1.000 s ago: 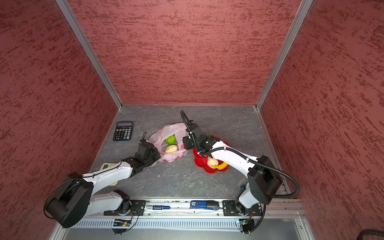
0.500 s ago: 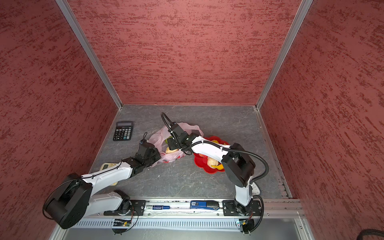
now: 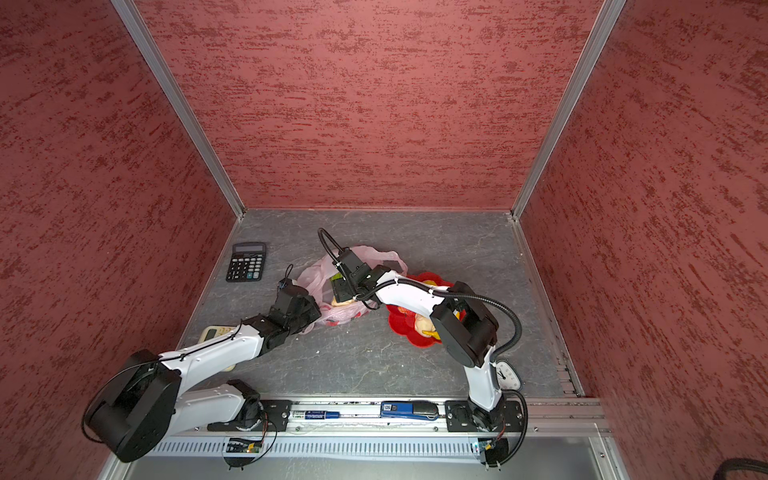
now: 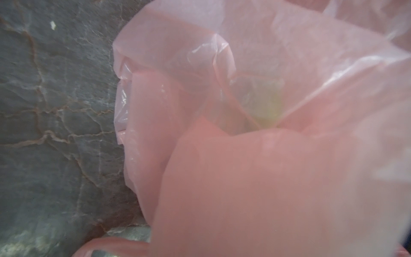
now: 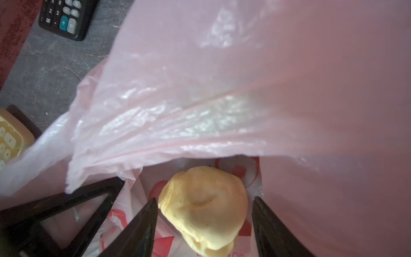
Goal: Take the fake fruits out of the plastic bag
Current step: 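Close the right gripper on the pale round fruit inside the bag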
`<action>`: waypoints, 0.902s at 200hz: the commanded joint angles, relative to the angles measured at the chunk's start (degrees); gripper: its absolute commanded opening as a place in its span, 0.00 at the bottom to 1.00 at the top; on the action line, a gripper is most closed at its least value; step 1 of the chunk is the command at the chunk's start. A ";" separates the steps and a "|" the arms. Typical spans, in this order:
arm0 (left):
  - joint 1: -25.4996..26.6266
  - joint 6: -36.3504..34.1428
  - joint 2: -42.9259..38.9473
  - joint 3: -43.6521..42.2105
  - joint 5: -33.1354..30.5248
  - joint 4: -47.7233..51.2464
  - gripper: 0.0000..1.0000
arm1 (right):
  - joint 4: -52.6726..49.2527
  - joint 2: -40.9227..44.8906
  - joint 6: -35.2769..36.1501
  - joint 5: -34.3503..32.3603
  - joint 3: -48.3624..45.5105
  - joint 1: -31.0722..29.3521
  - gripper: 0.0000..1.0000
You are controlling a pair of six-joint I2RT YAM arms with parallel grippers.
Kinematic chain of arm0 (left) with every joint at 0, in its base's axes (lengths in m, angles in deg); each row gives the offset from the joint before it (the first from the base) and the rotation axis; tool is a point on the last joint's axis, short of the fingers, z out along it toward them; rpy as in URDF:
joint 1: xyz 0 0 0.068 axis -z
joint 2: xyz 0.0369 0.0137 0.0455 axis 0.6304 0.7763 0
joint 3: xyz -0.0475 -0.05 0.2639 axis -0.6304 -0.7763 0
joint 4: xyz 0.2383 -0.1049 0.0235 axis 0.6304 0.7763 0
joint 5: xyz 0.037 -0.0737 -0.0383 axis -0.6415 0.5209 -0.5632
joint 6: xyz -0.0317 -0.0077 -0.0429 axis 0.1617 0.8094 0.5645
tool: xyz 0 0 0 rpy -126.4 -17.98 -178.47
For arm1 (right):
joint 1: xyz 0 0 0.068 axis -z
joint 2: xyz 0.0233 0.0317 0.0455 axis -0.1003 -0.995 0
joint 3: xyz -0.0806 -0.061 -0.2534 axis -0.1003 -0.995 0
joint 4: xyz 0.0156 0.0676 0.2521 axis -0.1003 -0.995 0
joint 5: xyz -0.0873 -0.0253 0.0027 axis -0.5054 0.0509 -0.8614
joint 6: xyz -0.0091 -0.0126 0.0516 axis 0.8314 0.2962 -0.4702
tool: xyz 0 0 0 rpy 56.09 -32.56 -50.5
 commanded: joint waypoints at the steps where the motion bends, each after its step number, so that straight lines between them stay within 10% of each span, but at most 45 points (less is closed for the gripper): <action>1: 0.29 0.21 0.06 0.68 -0.54 0.17 0.01 | -1.15 -2.11 -0.92 0.40 2.04 -0.05 0.69; 180: 0.30 0.56 2.31 0.50 0.51 -1.93 0.01 | -0.46 -6.43 -2.82 3.67 1.61 -0.36 0.71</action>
